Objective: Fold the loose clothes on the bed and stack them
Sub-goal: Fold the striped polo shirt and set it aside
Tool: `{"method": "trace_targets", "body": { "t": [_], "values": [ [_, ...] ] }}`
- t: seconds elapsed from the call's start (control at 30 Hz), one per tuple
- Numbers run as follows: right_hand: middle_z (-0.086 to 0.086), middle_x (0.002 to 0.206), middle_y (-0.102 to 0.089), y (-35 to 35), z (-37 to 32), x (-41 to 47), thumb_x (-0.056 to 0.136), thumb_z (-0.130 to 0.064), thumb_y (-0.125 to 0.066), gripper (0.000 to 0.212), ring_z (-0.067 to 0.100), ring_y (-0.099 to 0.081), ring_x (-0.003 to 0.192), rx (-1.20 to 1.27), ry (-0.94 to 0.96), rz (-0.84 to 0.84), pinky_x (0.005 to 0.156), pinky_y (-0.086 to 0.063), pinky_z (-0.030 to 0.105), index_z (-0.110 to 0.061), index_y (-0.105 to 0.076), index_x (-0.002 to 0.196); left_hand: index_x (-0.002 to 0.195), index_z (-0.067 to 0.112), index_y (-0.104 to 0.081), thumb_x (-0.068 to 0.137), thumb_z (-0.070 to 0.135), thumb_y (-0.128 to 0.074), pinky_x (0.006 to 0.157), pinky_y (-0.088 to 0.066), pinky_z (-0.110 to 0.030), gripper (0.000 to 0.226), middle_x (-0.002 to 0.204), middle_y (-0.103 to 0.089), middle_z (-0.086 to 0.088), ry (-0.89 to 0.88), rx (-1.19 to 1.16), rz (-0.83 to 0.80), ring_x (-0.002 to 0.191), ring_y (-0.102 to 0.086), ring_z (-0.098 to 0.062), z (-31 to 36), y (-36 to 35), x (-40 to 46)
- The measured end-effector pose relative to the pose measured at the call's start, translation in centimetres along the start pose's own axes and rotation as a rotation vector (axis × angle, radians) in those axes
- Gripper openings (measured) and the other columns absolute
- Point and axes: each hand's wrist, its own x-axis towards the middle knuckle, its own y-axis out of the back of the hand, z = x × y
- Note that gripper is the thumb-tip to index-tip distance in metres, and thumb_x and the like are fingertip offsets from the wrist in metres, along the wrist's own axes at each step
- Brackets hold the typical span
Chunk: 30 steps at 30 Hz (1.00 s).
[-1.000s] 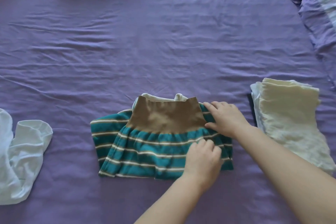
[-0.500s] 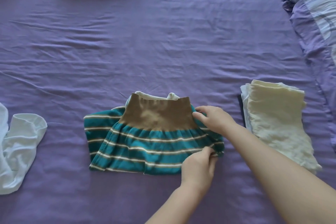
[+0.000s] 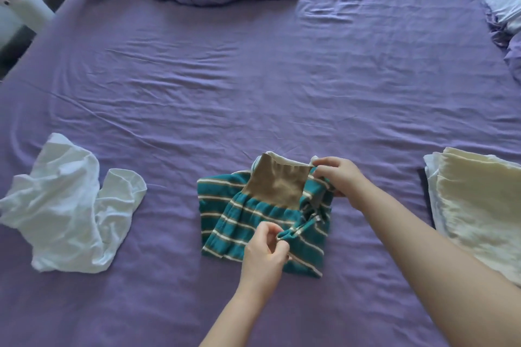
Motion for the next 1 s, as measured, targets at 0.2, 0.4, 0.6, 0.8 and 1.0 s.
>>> {"method": "trace_targets", "body": {
  "t": [0.2,0.4,0.6,0.8,1.0],
  "values": [
    [-0.002,0.092,-0.054,-9.9,-4.1,-0.2,0.083,-0.015,-0.062,0.018,0.014,-0.056,0.073,0.083,0.011,-0.093,0.052,-0.05,0.022,-0.026,-0.068,0.095,0.083,0.021,-0.055,0.075,0.016,-0.055,0.078,-0.053,-0.056,0.009,0.078,-0.065,-0.016,0.176,-0.113,0.244,0.077,-0.062,-0.037,-3.5,7.5,-0.3],
    [0.008,0.127,-0.049,-16.8,-3.2,-0.3,0.09,-0.009,-0.053,0.045,0.021,-0.05,0.11,0.156,0.011,-0.231,0.09,-0.049,0.035,-0.015,-0.045,0.134,0.097,0.026,-0.054,0.081,0.016,-0.064,0.084,-0.049,-0.032,0.022,0.101,-0.063,0.001,0.202,0.037,0.232,0.094,-0.059,-0.016,-4.5,10.7,1.9],
    [0.004,0.131,-0.052,-17.3,-1.5,-1.4,0.084,0.01,-0.039,0.057,0.007,-0.053,0.105,0.16,0.056,-0.239,0.091,-0.046,0.026,-0.014,-0.046,0.135,0.141,0.015,-0.032,0.08,0.051,-0.064,0.107,-0.027,-0.031,0.078,0.142,-0.032,-0.009,0.052,0.484,0.352,0.129,-0.032,-0.025,-2.9,9.4,4.3],
    [0.003,0.118,-0.061,-15.5,0.4,-3.3,0.083,0.004,-0.047,0.042,0.015,-0.054,0.1,-0.181,0.353,0.217,0.092,-0.046,0.032,-0.015,-0.059,0.119,0.147,0.014,-0.019,0.079,0.052,-0.065,0.109,-0.029,-0.038,0.091,0.15,-0.021,-0.016,0.098,0.536,0.375,0.135,-0.028,-0.03,-1.9,8.6,6.9],
    [0.016,0.126,-0.052,-12.3,5.2,-3.9,0.085,0.001,-0.052,0.037,0.03,-0.044,0.12,-0.195,0.167,0.56,0.105,-0.033,0.039,-0.003,-0.053,0.122,0.127,0.01,-0.045,0.084,0.045,-0.064,0.098,-0.04,-0.037,0.059,0.125,-0.055,-0.009,0.062,0.39,0.227,0.116,-0.051,-0.027,-0.4,8.5,9.0]
  ]
}}
